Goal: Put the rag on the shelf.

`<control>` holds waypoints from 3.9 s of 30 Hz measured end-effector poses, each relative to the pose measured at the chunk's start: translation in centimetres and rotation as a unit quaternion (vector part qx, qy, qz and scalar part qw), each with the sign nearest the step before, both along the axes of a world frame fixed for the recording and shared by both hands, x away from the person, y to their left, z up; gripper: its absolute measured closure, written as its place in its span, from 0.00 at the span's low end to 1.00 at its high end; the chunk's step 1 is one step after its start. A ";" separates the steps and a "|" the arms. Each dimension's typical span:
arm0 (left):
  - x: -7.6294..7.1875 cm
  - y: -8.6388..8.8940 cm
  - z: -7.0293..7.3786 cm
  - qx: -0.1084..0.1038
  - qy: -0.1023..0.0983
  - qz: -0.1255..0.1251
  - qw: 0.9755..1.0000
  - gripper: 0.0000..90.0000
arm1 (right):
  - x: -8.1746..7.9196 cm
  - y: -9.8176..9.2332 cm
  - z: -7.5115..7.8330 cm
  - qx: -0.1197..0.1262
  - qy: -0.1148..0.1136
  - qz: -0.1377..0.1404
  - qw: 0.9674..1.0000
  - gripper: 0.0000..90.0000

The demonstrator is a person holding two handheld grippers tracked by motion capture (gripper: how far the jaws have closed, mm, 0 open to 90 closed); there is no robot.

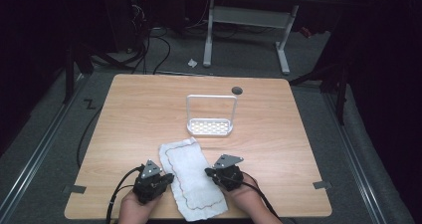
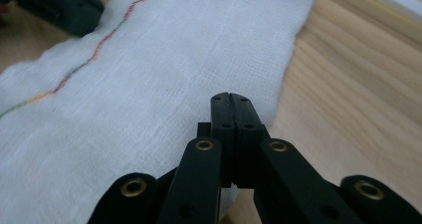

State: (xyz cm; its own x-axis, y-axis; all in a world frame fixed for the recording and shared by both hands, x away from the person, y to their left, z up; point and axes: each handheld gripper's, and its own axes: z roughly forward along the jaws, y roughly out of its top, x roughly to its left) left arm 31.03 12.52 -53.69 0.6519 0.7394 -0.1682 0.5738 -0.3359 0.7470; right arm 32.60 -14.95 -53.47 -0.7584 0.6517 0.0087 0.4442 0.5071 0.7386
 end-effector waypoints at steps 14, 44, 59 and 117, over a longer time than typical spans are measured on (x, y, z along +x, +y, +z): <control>0.9 -3.6 0.0 0.005 -0.017 -0.022 1.000 0.86 | 0.4 -1.6 -0.1 0.014 0.000 -0.060 0.998 0.89; 7.0 -7.6 -0.2 -0.003 -0.025 0.095 0.995 0.63 | -3.1 -6.0 -0.1 0.010 0.008 -0.068 0.998 0.88; 6.3 -8.4 -0.3 -0.008 -0.018 0.091 0.996 0.88 | 1.1 -5.5 1.2 0.046 -0.015 -0.153 0.987 0.68; 7.8 -6.2 16.6 -0.115 -0.204 0.092 0.968 0.94 | 3.7 -2.8 16.3 0.157 -0.226 -0.155 0.949 0.96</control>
State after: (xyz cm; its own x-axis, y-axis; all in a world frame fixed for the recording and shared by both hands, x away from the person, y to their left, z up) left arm 38.78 6.31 -37.04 0.5590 0.8234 -0.0980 0.2497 -0.0544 0.9668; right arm 36.29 -17.78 -37.21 -0.5034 0.8631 -0.0403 0.1381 0.1265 0.9823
